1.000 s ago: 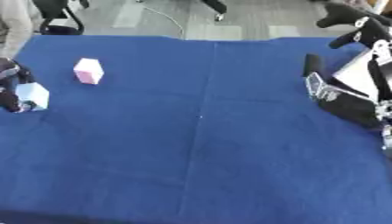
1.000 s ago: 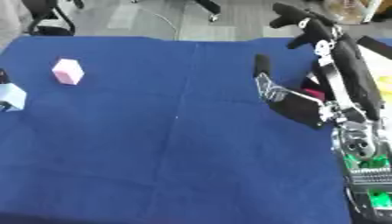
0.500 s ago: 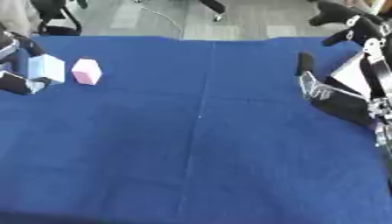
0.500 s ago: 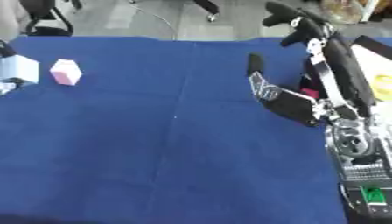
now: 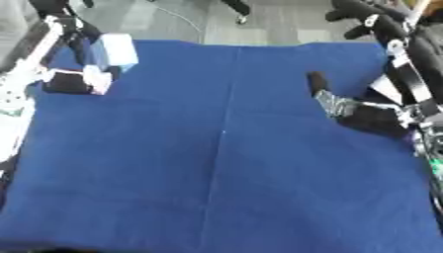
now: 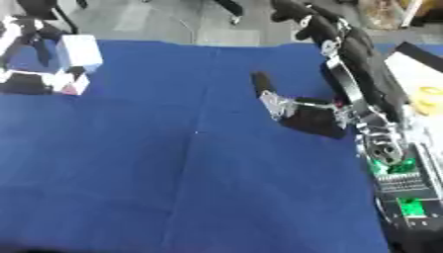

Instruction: Pick up the objects with one hand, pass them to the other hand, and then place them into the box on the other side of the table.

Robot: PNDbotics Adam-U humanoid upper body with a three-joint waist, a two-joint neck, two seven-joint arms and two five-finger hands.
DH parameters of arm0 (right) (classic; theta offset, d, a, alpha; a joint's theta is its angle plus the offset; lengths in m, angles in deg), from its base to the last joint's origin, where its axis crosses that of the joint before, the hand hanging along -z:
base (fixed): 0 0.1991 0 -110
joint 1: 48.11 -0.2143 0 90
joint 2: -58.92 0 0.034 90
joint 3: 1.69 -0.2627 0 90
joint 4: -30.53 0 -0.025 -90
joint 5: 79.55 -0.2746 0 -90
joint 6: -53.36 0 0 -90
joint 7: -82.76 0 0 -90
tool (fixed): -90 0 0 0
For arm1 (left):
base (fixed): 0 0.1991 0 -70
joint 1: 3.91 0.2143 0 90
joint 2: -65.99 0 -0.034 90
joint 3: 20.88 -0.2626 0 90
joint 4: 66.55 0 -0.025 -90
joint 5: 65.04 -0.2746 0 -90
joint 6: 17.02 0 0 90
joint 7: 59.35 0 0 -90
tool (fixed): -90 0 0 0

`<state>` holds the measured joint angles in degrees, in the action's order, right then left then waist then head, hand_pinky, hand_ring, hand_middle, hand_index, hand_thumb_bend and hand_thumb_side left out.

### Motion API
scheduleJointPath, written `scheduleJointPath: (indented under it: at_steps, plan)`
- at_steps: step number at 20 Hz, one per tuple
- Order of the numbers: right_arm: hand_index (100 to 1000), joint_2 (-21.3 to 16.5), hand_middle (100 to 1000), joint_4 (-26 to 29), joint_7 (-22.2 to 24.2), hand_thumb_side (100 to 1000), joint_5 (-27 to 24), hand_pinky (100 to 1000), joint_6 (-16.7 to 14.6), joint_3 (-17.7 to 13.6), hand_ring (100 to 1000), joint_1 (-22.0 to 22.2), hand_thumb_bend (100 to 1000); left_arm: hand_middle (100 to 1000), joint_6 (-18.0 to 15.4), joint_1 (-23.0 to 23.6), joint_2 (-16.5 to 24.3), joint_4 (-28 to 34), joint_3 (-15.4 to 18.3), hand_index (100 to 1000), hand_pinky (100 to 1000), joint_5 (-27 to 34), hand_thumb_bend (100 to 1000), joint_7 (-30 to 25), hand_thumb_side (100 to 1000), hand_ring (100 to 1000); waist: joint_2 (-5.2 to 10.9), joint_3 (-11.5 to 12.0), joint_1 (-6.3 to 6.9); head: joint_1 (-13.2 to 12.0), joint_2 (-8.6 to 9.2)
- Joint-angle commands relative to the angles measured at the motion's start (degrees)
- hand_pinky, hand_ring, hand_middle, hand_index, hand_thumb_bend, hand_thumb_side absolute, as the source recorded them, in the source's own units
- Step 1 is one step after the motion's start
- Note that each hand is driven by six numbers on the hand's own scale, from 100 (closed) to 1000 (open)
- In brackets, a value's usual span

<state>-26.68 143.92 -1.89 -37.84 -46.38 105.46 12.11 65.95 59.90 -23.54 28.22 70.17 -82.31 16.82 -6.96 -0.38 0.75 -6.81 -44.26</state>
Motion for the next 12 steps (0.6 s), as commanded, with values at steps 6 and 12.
scheduleJointPath:
  at_steps: [6,12]
  plan:
    - [982,-0.61,847,1.21,1.3,415,2.02,709,3.65,0.63,933,-3.21,400,331,-3.46,-4.68,-7.48,0.54,-7.37,415,519,7.5,414,-4.9,129,329,0.92,0.03,-1.32,0.76,0.14]
    - [991,-0.25,831,1.21,2.01,486,1.58,683,9.08,1.56,937,-4.03,432,337,-4.83,-5.69,-8.74,2.35,-10.78,421,527,11.27,404,-7.17,124,336,0.56,-0.23,-1.55,1.18,0.14]
